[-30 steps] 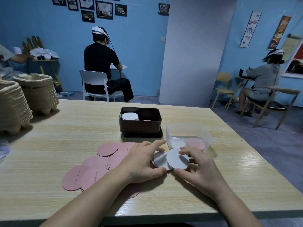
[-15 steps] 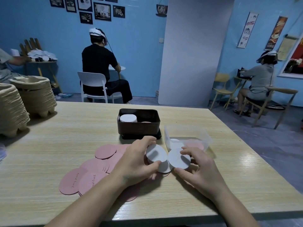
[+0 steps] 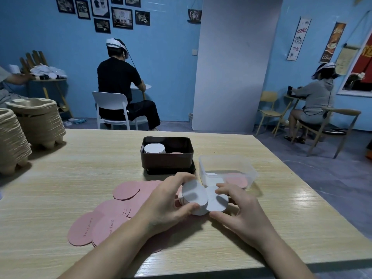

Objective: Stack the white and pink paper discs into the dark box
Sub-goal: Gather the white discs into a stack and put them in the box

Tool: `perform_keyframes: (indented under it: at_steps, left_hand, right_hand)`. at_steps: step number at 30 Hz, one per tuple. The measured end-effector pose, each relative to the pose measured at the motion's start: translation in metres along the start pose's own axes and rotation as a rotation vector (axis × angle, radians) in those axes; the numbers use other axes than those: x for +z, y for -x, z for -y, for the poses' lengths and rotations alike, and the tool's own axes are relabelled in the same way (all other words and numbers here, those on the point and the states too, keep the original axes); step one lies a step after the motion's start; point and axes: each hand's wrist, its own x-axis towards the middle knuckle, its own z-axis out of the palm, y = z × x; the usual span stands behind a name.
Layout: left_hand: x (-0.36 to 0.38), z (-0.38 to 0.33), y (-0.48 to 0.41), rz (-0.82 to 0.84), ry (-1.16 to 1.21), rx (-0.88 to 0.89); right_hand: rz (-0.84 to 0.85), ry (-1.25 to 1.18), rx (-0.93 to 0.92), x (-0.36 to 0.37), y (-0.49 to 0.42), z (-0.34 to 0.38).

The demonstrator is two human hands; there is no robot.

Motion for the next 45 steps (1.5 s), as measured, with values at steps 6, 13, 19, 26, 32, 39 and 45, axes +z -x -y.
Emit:
perform_keyframes:
  at_steps: [6, 13, 19, 26, 32, 39, 45]
  left_hand:
    - [0.0016, -0.0056, -0.0047, 0.139, -0.148, 0.118]
    - [0.0055, -0.0037, -0.0072, 0.136, -0.210, 0.257]
    - [0.0024, -0.0052, -0.0015, 0.036, -0.161, 0.205]
    - [0.0053, -0.0058, -0.0008, 0.029, -0.221, 0.193]
    - [0.0045, -0.0054, -0.0026, 0.074, -0.240, 0.207]
    - [0.0015, -0.0003, -0.0017, 0.133, -0.373, 0.029]
    - [0.0033, 0.0008, -0.0023, 0.139, -0.372, 0.004]
  right_hand:
    - [0.109, 0.034, -0.129, -0.0010, -0.0018, 0.0050]
    - [0.117, 0.018, -0.156, -0.0021, -0.0015, 0.0075]
    - [-0.020, -0.120, -0.086, -0.0048, 0.0001, 0.0051]
    - [0.022, -0.107, -0.072, -0.0034, -0.0007, 0.0046]
    - [0.092, -0.073, -0.064, -0.0018, -0.0010, 0.0053]
    - [-0.025, -0.025, -0.020, -0.0013, -0.0002, 0.0014]
    - [-0.027, 0.002, 0.004, -0.0008, -0.0006, 0.0007]
